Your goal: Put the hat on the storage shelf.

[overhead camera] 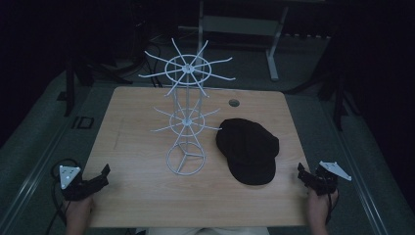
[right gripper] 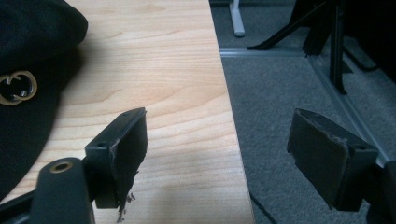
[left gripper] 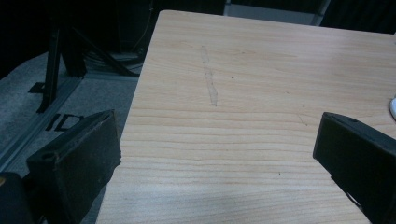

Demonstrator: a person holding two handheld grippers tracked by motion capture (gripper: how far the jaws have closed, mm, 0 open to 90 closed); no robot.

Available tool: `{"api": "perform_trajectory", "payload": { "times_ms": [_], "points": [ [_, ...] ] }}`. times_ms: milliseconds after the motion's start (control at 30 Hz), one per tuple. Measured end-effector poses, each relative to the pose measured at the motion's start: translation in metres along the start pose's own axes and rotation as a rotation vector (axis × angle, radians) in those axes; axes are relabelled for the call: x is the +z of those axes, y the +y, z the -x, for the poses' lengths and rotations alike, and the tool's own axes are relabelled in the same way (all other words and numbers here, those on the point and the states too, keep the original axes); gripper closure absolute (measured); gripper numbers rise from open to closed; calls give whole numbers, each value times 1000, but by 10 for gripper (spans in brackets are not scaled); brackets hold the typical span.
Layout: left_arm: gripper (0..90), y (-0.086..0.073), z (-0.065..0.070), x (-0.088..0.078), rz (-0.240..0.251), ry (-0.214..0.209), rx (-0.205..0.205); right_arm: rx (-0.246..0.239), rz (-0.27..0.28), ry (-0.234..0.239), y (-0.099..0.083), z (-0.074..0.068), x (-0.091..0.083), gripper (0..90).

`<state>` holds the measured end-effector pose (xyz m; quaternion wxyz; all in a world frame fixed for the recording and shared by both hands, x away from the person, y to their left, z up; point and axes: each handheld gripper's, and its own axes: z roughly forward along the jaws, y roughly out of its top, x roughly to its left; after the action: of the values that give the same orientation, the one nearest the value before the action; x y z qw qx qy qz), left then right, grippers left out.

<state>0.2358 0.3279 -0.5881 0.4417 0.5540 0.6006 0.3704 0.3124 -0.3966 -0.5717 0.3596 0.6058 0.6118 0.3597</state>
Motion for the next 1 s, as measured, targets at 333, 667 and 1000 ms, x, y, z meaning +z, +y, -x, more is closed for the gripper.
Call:
{"api": "perform_trajectory", "payload": {
  "times_ms": [333, 667, 1000],
  "points": [
    [14, 0, 0, 0, -1, 4, -2, 14, -24, 8, 4, -3, -3, 155],
    [15, 0, 0, 0, -3, 5, -4, -15, -14, 65, 35, -15, -16, 132],
    [15, 0, 0, 0, -5, 3, -4, -84, 19, 97, 73, -42, -29, 99]
  ]
}}
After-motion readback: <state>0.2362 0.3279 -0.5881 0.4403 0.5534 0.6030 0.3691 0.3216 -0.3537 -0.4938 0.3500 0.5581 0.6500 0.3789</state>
